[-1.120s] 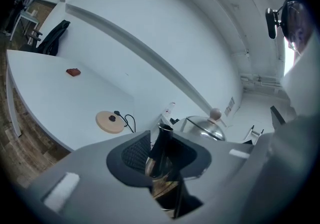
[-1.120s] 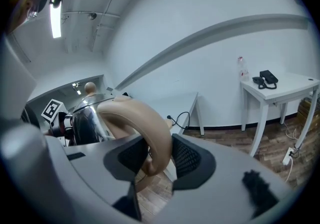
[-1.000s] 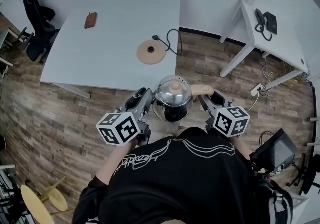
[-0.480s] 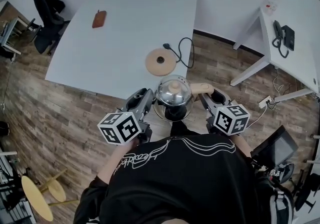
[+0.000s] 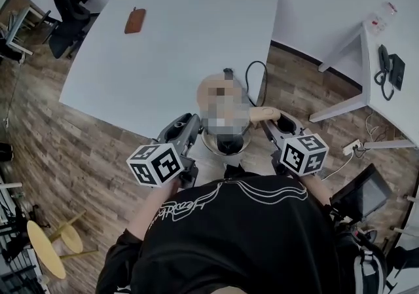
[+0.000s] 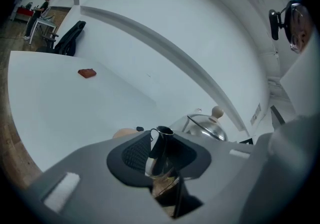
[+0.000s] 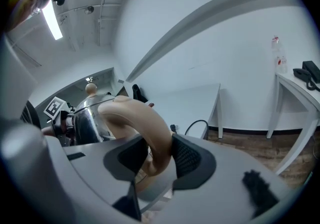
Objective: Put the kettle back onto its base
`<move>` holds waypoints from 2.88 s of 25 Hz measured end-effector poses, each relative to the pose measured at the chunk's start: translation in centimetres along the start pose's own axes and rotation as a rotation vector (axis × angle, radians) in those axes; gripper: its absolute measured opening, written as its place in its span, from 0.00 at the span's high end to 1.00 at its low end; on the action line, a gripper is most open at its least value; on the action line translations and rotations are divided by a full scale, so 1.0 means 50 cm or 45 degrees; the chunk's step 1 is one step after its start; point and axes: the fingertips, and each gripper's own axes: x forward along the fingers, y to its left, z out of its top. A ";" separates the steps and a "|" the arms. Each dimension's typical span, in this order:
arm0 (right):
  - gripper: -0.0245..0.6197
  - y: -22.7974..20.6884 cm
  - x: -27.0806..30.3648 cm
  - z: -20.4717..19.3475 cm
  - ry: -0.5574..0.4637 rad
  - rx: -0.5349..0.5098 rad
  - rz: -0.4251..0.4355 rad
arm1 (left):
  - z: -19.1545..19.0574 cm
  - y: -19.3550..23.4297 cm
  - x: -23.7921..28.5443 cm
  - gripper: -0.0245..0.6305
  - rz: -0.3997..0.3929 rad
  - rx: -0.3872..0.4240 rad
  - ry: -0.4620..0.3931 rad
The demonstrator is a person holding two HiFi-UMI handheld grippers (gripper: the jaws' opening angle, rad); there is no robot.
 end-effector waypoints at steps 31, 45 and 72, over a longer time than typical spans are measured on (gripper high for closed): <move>0.73 -0.080 0.233 0.069 -0.015 -0.178 0.023 | 0.098 0.155 0.167 0.83 -0.003 0.081 -0.059; 0.73 -0.087 0.247 0.060 -0.073 -0.192 0.019 | 0.095 0.161 0.167 0.82 -0.017 0.100 -0.116; 0.71 0.012 0.063 0.005 -0.118 -0.191 -0.021 | -0.007 0.101 0.010 0.64 -0.044 0.080 -0.089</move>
